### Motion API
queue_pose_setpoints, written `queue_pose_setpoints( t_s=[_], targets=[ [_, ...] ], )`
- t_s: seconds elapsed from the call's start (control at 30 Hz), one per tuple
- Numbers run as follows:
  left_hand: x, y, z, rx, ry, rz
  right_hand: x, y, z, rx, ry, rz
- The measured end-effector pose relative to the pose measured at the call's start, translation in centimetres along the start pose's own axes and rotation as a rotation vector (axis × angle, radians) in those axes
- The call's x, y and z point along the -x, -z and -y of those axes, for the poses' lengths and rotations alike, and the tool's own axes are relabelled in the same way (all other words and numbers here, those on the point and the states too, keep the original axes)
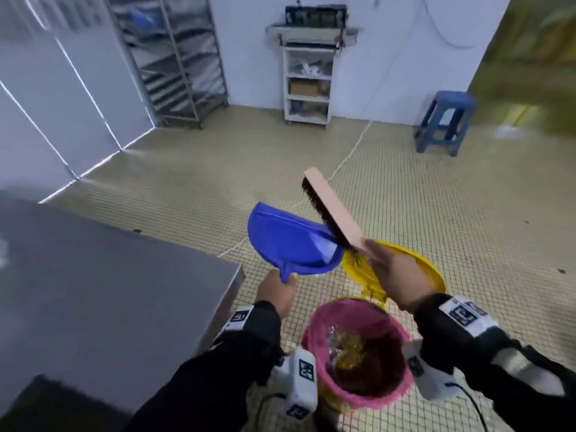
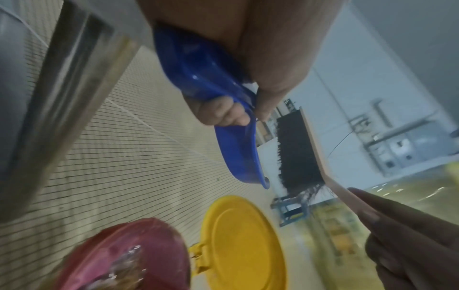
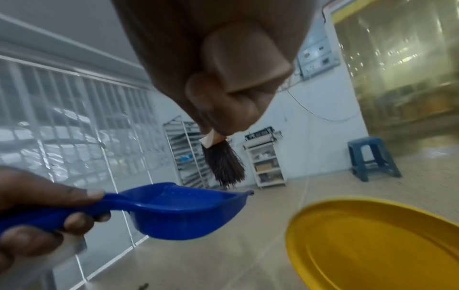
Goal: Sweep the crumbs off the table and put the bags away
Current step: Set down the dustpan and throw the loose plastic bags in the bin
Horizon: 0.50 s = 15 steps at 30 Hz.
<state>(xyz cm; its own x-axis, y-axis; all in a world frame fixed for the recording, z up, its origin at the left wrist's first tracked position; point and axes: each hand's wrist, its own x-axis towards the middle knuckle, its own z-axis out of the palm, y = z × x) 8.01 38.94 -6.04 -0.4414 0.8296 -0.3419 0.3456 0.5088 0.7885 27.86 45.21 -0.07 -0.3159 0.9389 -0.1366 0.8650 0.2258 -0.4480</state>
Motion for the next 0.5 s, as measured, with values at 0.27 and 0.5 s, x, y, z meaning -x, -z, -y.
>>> queue_pose_setpoints(
  t_s=[0.27,0.5],
  targets=[
    [2.5,6.8,-5.0,0.401,-0.046,-0.259,-2.5,6.4,9.3,-0.350,0.247,-0.063],
    [4.8,12.3,-3.3,0.651,0.070,-0.521,-3.9,4.0,16.8,-0.670,0.355,0.313]
  ],
)
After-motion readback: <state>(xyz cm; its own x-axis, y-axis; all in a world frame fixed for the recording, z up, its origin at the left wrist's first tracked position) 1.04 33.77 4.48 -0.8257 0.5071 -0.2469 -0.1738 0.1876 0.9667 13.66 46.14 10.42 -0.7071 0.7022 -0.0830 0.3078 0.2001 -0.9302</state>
